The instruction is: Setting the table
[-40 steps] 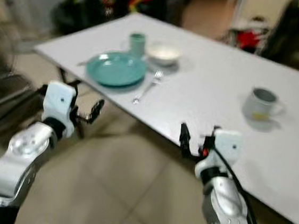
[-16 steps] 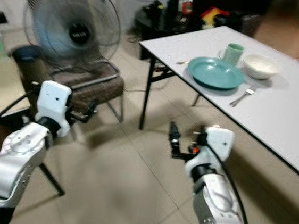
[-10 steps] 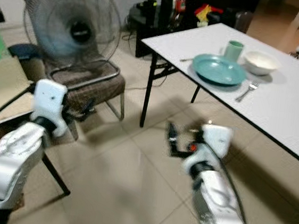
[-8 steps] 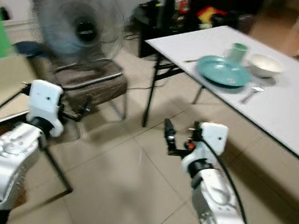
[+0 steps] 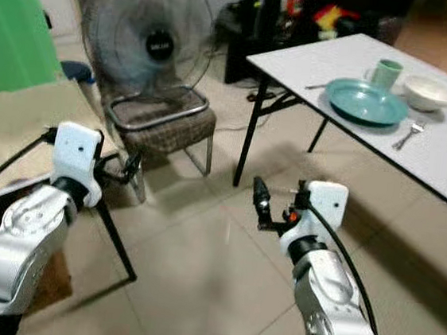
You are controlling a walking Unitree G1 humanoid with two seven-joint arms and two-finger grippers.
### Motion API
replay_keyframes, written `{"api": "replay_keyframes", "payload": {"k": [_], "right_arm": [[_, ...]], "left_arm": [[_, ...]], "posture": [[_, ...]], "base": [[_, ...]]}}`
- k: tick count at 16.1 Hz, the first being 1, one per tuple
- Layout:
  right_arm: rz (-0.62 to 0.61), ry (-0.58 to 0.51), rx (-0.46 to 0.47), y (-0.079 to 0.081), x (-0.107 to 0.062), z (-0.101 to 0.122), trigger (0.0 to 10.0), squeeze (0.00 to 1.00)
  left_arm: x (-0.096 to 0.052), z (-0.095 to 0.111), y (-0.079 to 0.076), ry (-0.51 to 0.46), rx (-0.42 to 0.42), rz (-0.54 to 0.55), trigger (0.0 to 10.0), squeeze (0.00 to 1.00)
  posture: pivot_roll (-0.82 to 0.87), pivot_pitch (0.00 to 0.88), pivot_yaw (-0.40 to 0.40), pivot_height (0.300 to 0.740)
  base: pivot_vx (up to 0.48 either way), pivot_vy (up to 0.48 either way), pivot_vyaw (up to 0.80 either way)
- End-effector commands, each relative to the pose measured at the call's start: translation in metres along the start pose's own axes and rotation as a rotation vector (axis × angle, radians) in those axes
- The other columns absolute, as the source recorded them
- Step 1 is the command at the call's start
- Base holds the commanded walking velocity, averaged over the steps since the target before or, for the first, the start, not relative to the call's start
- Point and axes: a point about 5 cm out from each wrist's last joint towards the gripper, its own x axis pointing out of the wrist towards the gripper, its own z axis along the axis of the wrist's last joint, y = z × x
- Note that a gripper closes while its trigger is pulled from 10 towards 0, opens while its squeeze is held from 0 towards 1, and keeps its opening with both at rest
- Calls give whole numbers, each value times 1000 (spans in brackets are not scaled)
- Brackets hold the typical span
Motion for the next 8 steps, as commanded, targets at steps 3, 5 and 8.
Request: {"api": "replay_keyframes", "payload": {"k": [3, 5, 8], "right_arm": [[68, 15, -88, 9, 3, 1, 10000, 0], [97, 8, -122, 12, 7, 3, 10000, 0], [110, 5, -119, 12, 12, 5, 10000, 0]], "left_arm": [[1, 1, 4, 5, 12, 17, 10000, 0], [2, 4, 4, -12, 7, 22, 10000, 0], [5, 6, 5, -9, 14, 42, 10000, 0]], "posture": [[62, 0, 12, 740], [65, 0, 7, 740], [64, 0, 0, 740]], "base": [[0, 300, 0], [0, 0, 800], [0, 0, 800]]}}
